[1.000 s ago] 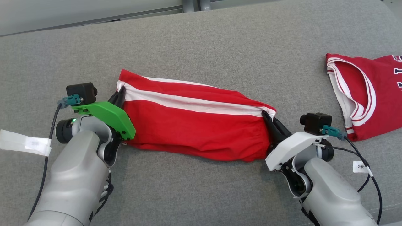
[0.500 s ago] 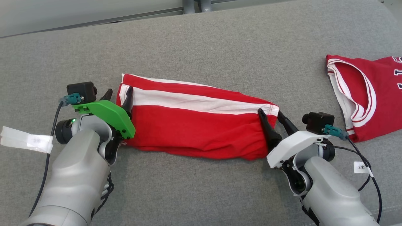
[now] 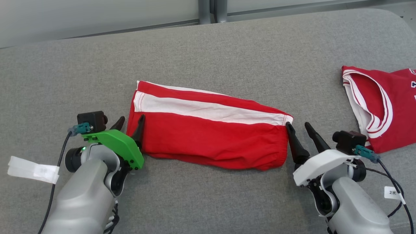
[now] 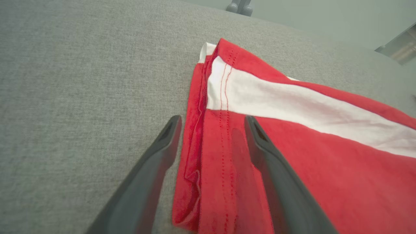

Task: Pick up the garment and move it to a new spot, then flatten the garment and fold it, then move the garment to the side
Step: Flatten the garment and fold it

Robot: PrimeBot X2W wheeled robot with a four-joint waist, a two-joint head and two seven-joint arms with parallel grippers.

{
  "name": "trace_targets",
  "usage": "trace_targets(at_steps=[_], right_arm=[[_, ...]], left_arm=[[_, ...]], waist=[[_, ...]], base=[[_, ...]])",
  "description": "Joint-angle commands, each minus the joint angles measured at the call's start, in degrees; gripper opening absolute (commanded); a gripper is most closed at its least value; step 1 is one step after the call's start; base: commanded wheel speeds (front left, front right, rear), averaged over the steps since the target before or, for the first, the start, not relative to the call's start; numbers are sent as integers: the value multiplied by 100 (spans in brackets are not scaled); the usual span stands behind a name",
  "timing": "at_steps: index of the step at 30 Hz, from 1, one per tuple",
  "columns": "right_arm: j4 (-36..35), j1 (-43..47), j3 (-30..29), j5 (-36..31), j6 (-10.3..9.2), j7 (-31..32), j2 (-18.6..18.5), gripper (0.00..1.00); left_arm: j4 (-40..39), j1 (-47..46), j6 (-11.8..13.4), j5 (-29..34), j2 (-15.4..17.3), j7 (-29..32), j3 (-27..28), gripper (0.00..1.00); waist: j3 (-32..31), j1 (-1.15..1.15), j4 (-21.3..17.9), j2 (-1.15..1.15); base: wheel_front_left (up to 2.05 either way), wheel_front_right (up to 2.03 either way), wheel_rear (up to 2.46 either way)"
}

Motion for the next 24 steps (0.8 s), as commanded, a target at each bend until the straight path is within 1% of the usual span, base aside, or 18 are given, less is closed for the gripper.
trace_targets(at_steps=[1,5,9,14,18,21,22,23,24], right_arm=[[-89,126,-86,-85,0,-22,-61,100],[-418,404,-388,-266,0,34,-132,100],[-845,651,-713,-409,0,196,-110,100],[-1415,887,-1027,-590,0,456,3,100],[-1834,1062,-1204,-679,0,645,112,100],[-1987,1125,-1277,-733,0,728,153,100],[-2045,1150,-1313,-759,0,757,172,100],[-2104,1175,-1340,-788,0,794,192,100],[-2159,1200,-1371,-812,0,812,211,100]], left_arm=[[-45,97,-20,-73,70,32,-6,100],[-100,246,-21,-162,132,258,-55,100],[-40,306,-4,-285,195,505,-31,100],[47,264,72,-393,221,773,9,100],[103,282,60,-486,172,1044,12,100],[89,308,48,-511,155,1136,-19,100],[71,334,38,-525,136,1179,-43,91],[46,364,27,-535,115,1217,-67,45],[11,396,19,-559,91,1236,-83,32]], waist=[[-62,0,31,62],[-148,0,27,62],[-194,0,-55,62],[-163,0,-186,62],[-148,0,-274,62],[-151,0,-297,62],[-156,0,-303,62],[-164,0,-305,62],[-172,0,-303,62]], base=[[0,0,0],[0,0,0],[0,0,0],[0,0,0],[0,0,0],[0,0,0],[0,0,0],[0,0,0],[0,0,0]])
